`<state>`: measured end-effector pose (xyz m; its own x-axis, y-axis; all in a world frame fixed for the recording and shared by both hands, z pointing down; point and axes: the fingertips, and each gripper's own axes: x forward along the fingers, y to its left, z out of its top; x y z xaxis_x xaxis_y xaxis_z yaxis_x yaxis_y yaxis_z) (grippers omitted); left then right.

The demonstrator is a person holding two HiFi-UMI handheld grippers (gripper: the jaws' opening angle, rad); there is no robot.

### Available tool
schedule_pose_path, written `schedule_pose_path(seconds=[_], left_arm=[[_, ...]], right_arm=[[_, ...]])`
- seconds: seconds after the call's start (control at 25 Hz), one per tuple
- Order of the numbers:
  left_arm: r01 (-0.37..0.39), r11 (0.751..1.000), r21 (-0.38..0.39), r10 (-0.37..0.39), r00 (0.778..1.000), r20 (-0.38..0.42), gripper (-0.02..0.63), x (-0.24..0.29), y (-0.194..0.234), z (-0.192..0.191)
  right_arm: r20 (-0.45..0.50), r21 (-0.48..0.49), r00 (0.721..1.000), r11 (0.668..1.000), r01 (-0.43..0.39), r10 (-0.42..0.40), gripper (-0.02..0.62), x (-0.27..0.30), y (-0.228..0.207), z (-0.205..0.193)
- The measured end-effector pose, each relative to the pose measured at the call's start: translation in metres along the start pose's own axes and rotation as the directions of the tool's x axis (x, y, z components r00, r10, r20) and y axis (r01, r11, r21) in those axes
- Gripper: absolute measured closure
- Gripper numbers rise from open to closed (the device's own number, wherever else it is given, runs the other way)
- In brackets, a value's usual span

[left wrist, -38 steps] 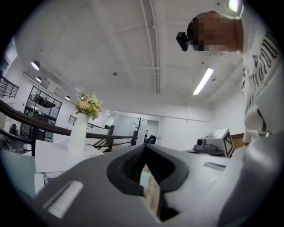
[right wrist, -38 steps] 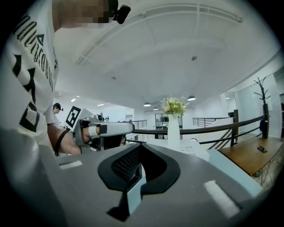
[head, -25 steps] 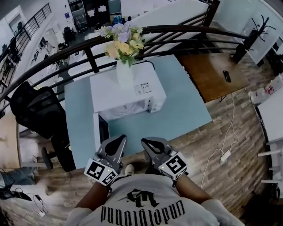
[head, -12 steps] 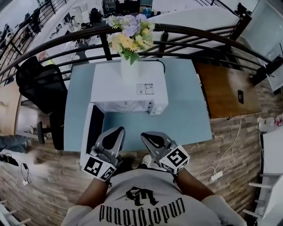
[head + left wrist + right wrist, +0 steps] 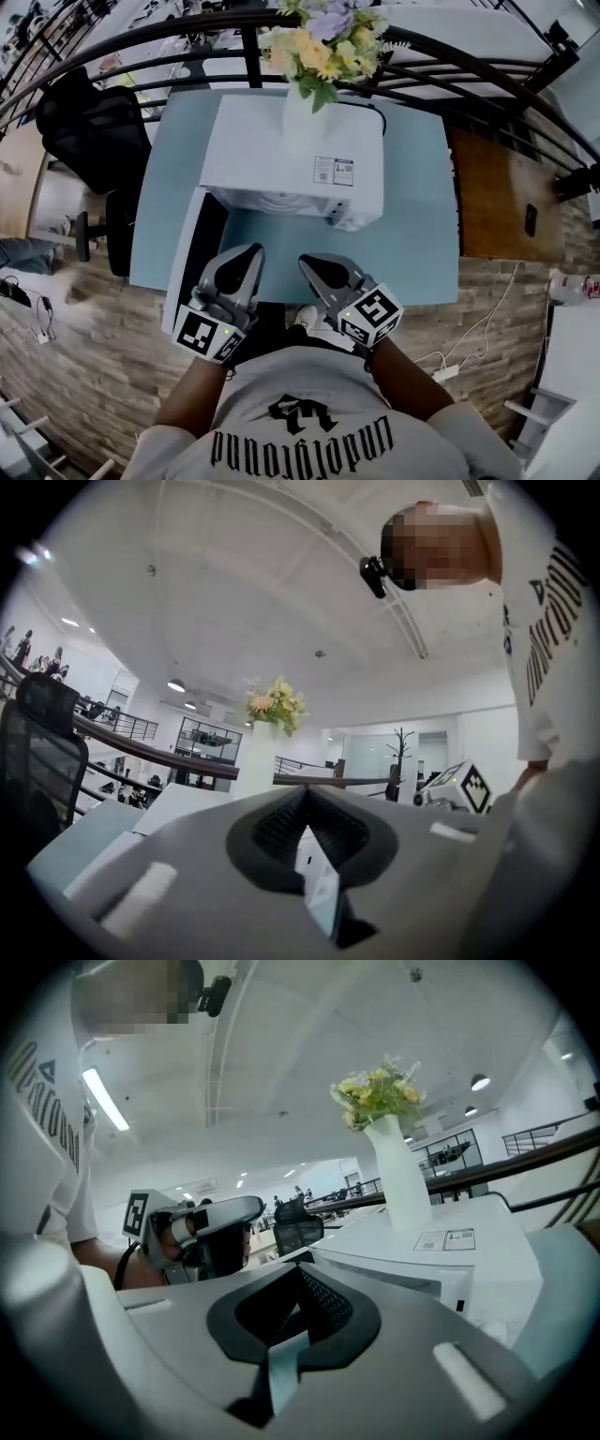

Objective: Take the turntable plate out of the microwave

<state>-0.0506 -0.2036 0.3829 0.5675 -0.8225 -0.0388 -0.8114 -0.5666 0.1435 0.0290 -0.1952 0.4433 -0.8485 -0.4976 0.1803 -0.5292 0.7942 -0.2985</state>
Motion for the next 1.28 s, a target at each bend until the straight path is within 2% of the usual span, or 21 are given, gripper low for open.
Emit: schedule_pose_path(seconds=[0.24, 0.48, 0.64, 0.8, 0.84, 0.96, 1.04, 1.2, 1.28], left_arm=[[-0.014, 1.0, -0.015, 0.013, 1.0, -0.02, 0.557, 0.009, 0.032, -0.032], [0.0, 1.0, 0.01, 0.0, 1.0, -0.027, 0.557, 0.022, 0.063, -0.057], [-0.001, 1.0, -0.012, 0.001, 0.999, -0.037, 0.557, 0.032, 0.078, -0.07], [-0.005, 1.0, -0.01, 0.004, 0.999, -0.043, 0.557, 0.039, 0.092, -0.083], [-0.001, 1.0, -0.013, 0.001, 0.999, -0.049, 0.557, 0.041, 0.093, -0.087], [0.018, 0.999, -0.031, -0.02, 0.997, -0.074, 0.557, 0.046, 0.094, -0.097], [0.027, 0.999, -0.039, -0.03, 0.996, -0.087, 0.557, 0.049, 0.095, -0.103], [0.02, 0.998, -0.065, -0.027, 0.994, -0.101, 0.557, 0.055, 0.1, -0.113], [0.031, 0.997, -0.072, -0.039, 0.993, -0.109, 0.557, 0.057, 0.1, -0.117]], right_arm=[[-0.061, 0.096, 0.998, 0.995, 0.033, -0.028, 0.592, 0.036, -0.031, -0.036], [-0.114, 0.174, 0.992, 0.983, 0.065, -0.045, 0.586, 0.071, -0.058, -0.077], [-0.149, 0.264, 0.987, 0.959, 0.1, -0.062, 0.557, 0.091, -0.079, -0.108], [-0.128, 0.347, 0.988, 0.929, 0.131, -0.091, 0.555, 0.107, -0.096, -0.124], [-0.123, 0.377, 0.988, 0.916, 0.136, -0.097, 0.535, 0.11, -0.1, -0.129], [-0.118, 0.47, 0.986, 0.869, 0.158, -0.115, 0.52, 0.12, -0.114, -0.144], [-0.111, 0.553, 0.985, 0.815, 0.174, -0.135, 0.509, 0.125, -0.125, -0.156], [-0.092, 0.75, 0.974, 0.63, 0.203, -0.205, 0.494, 0.131, -0.15, -0.181], [-0.08, 0.797, 0.972, 0.571, 0.196, -0.221, 0.486, 0.136, -0.155, -0.188]])
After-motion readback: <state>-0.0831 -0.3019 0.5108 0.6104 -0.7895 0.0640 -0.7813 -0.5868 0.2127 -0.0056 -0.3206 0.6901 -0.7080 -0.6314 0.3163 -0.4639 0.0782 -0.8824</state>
